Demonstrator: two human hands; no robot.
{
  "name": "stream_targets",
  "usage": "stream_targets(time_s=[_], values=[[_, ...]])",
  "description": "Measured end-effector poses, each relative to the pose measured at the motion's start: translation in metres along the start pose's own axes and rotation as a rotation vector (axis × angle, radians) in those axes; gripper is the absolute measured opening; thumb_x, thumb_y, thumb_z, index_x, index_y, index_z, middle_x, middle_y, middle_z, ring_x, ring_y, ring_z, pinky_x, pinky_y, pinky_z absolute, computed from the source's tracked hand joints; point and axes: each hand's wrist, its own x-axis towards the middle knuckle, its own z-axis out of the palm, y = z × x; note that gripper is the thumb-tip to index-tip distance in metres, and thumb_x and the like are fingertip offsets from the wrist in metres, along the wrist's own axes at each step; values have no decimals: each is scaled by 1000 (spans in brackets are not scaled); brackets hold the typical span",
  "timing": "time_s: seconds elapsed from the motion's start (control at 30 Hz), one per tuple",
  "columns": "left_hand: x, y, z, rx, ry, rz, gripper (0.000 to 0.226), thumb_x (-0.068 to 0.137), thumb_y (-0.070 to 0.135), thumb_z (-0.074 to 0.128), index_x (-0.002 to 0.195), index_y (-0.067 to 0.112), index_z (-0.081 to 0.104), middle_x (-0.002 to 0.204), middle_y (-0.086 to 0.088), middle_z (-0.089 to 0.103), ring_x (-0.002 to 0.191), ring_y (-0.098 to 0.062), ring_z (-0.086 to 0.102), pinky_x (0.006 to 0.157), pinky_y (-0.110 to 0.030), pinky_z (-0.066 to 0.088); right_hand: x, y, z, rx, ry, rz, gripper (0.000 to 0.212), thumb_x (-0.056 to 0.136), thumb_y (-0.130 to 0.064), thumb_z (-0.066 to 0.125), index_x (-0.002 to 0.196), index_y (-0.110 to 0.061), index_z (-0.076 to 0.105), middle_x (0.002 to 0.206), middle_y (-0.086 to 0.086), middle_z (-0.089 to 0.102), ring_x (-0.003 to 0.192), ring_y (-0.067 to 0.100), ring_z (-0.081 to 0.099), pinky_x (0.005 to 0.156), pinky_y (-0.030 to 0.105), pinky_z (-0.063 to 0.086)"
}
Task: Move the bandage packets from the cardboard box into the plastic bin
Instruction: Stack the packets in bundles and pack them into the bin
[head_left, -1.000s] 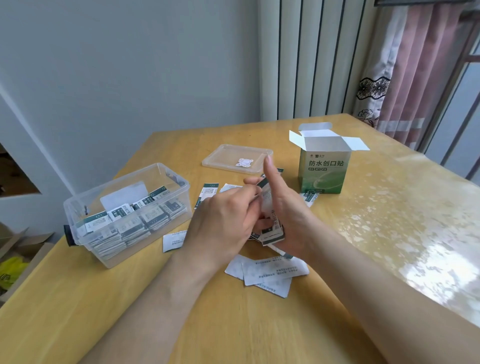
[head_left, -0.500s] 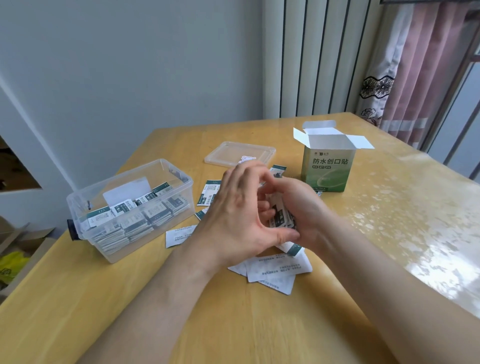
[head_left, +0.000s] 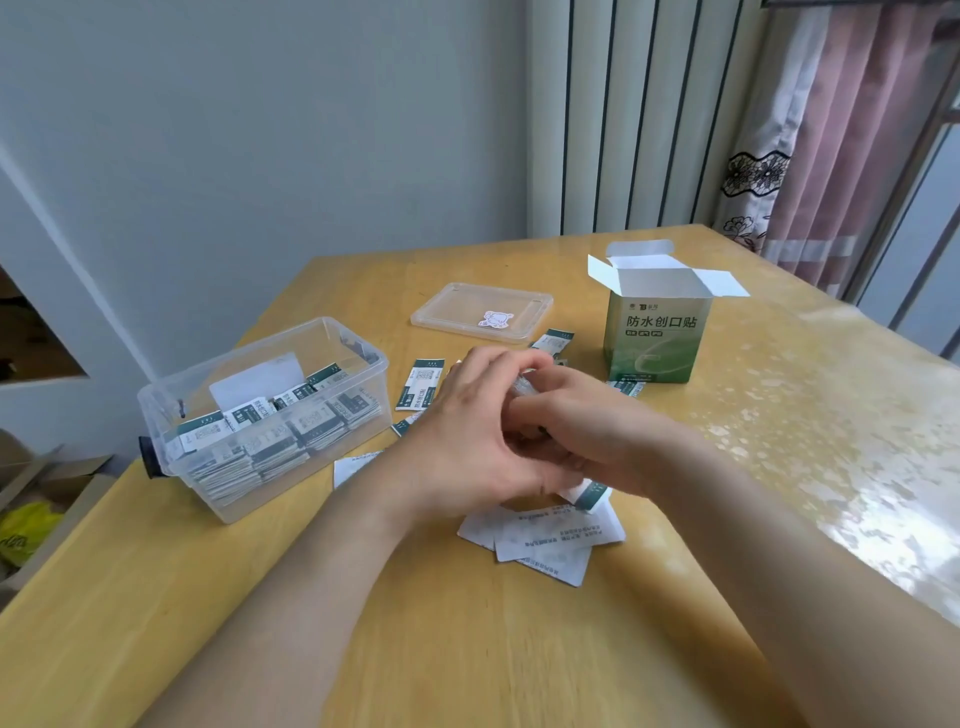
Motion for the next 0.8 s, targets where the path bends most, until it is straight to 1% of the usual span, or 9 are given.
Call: stream_targets(time_s=[0.1,0.17,0.27,0.33,0.47,0.6,0.67,0.73,0.8], values=[[2,-1,-14,-322,-84,-16,45,79,33,77,121,31,60,115,9,59,98,-7,63,83,-23,49,-8,-6,-15,113,-247,63,33,94,-38,51,70,-26,69,57,2,50,42,7,26,41,21,14],[5,-4,-15,-436,-3,48,28,90,40,63,111,22,67,107,2,69,102,-14,65,90,-28,49,-9,-8,-21,222,-373,106,48,87,-61,39,79,-27,72,62,6,55,37,3,18,34,15,10],[8,-11,-6,-217,299,61,27,95,41,50,92,21,69,95,6,64,94,-9,60,83,-16,44,-4,-6,-23,347,-420,141,61,86,-68,34,95,-14,63,67,13,62,31,1,22,29,12,12],[6,-10,1,-15,459,119,24,97,32,49,87,20,66,80,9,60,77,-10,57,66,-16,43,-4,-5,-21,338,-393,133,62,87,-67,34,97,-11,59,74,18,67,30,3,24,29,13,13],[7,-7,7,-288,404,76,24,94,33,49,89,21,68,73,-1,70,69,-25,64,63,-43,52,-6,-6,-18,310,-346,92,51,89,-58,39,104,-14,60,85,25,69,33,7,31,32,14,15],[8,-13,1,-342,434,5,24,95,28,52,78,25,67,63,-5,64,56,-36,57,48,-50,49,-6,-6,-21,71,-298,22,34,100,-34,43,107,-4,59,91,22,70,56,18,60,40,19,41],[9,-18,-2,-302,462,-17,24,93,29,49,77,24,66,60,-10,60,53,-37,51,45,-47,46,-7,-5,-24,-37,-263,-5,21,98,-20,51,95,-4,64,79,16,69,57,16,62,43,19,44],[9,-18,-3,-303,489,-63,27,96,26,49,76,23,66,59,-7,58,53,-23,49,48,-35,41,-8,-5,-29,-77,-246,-32,11,92,-12,59,86,-7,66,70,11,67,51,13,60,43,17,44],[10,-12,-3,-561,479,-148,29,101,17,47,79,18,66,53,5,54,45,-7,46,43,-20,36,-10,-6,-33,-70,-268,-55,8,87,-12,63,81,-9,67,69,10,67,50,13,61,43,16,44]])
